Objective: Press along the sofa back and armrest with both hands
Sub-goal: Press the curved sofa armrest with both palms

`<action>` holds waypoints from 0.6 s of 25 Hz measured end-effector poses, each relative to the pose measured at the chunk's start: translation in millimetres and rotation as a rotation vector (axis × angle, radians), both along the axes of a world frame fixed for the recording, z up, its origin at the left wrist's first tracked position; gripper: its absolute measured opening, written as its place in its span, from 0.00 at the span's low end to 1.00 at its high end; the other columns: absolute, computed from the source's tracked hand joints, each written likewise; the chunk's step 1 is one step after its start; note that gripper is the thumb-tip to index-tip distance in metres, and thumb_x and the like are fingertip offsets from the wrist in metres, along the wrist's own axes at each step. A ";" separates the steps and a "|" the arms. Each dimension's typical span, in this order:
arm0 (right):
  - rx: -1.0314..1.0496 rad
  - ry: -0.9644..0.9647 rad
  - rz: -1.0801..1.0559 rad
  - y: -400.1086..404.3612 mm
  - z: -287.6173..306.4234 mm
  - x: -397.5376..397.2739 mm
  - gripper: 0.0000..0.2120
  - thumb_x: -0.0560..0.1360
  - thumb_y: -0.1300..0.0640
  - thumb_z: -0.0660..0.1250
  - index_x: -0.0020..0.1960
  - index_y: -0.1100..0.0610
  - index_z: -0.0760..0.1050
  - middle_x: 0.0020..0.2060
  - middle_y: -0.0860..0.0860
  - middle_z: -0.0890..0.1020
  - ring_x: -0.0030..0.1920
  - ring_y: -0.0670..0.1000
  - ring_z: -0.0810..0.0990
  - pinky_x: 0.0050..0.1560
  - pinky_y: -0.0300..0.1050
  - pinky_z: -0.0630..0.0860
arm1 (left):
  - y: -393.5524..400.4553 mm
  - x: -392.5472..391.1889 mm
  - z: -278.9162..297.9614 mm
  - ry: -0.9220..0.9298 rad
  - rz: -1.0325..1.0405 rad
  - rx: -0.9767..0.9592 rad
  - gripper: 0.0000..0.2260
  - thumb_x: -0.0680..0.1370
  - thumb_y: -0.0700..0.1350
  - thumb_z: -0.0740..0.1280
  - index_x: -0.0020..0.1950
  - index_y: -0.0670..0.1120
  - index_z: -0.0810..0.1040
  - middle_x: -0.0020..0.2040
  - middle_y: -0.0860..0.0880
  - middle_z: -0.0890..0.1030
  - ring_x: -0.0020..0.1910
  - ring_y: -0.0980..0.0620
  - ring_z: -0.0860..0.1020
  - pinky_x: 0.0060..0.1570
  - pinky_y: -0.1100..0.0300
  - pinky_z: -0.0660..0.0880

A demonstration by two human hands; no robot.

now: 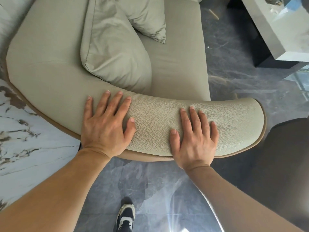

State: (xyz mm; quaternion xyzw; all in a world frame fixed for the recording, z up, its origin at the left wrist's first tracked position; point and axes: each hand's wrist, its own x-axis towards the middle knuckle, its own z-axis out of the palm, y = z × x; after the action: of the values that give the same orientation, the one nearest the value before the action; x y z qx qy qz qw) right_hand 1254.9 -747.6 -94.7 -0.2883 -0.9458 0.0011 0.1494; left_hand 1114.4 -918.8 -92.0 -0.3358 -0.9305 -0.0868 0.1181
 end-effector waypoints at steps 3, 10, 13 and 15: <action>-0.002 -0.012 -0.001 0.5 0.8 -3.2 0.30 0.77 0.41 0.51 0.72 0.54 0.69 0.71 0.55 0.72 0.71 0.60 0.67 0.68 0.65 0.60 | 0.6 -3.7 0.7 -0.002 -0.005 0.006 0.25 0.77 0.54 0.54 0.71 0.47 0.71 0.72 0.45 0.72 0.72 0.41 0.67 0.71 0.35 0.54; 0.008 -0.010 -0.007 0.4 -0.9 -3.3 0.30 0.78 0.40 0.48 0.73 0.53 0.68 0.71 0.54 0.72 0.72 0.59 0.67 0.69 0.64 0.60 | -0.4 -3.2 2.5 -0.020 -0.011 0.019 0.25 0.77 0.54 0.54 0.71 0.47 0.72 0.71 0.45 0.73 0.72 0.41 0.67 0.71 0.35 0.54; -0.007 -0.035 -0.008 1.2 -2.4 -3.2 0.31 0.79 0.38 0.44 0.74 0.52 0.66 0.71 0.53 0.71 0.72 0.59 0.66 0.70 0.64 0.58 | -0.4 -3.4 1.5 -0.030 -0.014 0.016 0.25 0.77 0.54 0.55 0.71 0.47 0.71 0.71 0.45 0.72 0.72 0.41 0.67 0.72 0.35 0.54; -0.026 -0.065 -0.014 0.4 -1.4 -2.4 0.32 0.79 0.38 0.42 0.74 0.52 0.65 0.72 0.53 0.70 0.73 0.58 0.65 0.71 0.63 0.57 | -0.2 -3.4 2.5 -0.056 -0.012 0.005 0.25 0.77 0.54 0.55 0.71 0.47 0.71 0.71 0.45 0.72 0.72 0.41 0.67 0.72 0.35 0.54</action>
State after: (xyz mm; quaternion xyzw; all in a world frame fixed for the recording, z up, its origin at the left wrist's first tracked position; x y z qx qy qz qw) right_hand 1252.5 -747.2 -96.1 -0.2966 -0.9480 0.0030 0.1150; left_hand 1111.0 -919.0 -89.5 -0.3386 -0.9312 -0.0990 0.0921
